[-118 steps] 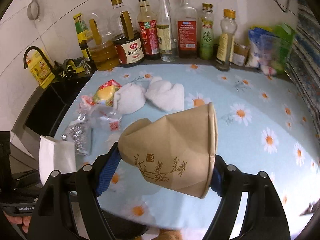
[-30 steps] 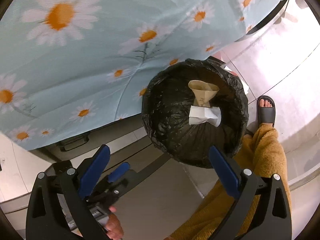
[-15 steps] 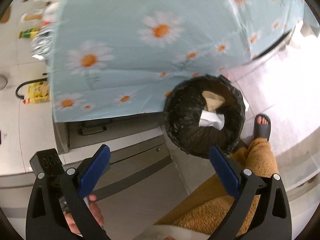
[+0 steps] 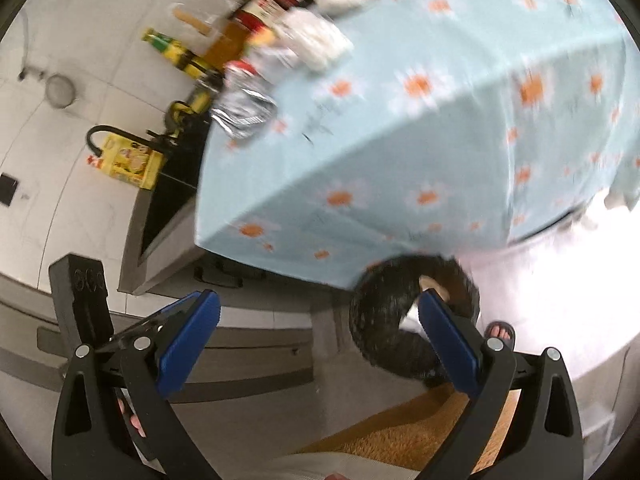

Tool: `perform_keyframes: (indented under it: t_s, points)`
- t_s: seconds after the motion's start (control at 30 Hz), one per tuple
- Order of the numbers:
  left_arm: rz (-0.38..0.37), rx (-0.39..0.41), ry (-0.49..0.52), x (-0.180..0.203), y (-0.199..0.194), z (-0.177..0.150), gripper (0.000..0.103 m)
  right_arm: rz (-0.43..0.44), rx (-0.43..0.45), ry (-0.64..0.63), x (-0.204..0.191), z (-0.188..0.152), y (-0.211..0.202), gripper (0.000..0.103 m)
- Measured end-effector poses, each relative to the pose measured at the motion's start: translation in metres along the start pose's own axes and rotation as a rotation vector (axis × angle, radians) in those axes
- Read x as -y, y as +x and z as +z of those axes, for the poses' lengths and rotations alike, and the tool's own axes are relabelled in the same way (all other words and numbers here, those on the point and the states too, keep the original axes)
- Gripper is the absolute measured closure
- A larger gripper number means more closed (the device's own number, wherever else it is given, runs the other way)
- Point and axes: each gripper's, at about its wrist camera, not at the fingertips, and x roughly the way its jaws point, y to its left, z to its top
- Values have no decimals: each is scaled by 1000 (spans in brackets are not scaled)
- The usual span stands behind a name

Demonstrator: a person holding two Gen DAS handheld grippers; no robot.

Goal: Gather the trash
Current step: 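Raise both tools back toward the trash on the counter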

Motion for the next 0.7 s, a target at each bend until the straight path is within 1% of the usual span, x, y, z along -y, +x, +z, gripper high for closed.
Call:
perform_keyframes:
  t_s: [0.1, 0.2, 0.33, 0.47, 0.57, 0.7]
  points:
    - [1, 40, 33, 11, -16, 14, 20, 1, 38, -47, -8, 8, -11, 5]
    - [-7, 69, 49, 19, -27, 24, 20, 4, 81, -93, -18, 23, -27, 5]
    - [6, 115, 61, 31, -36, 43, 20, 1, 118, -142, -24, 45, -37, 5]
    - [29, 137, 55, 39, -37, 63, 20, 5, 146, -205, -26, 70, -41, 7]
    - [42, 146, 36, 44, -33, 77, 20, 30, 182, -245, -24, 95, -44, 7]
    - [80, 146, 0, 47, -24, 95, 20, 29, 170, -300, -21, 128, -34, 7]
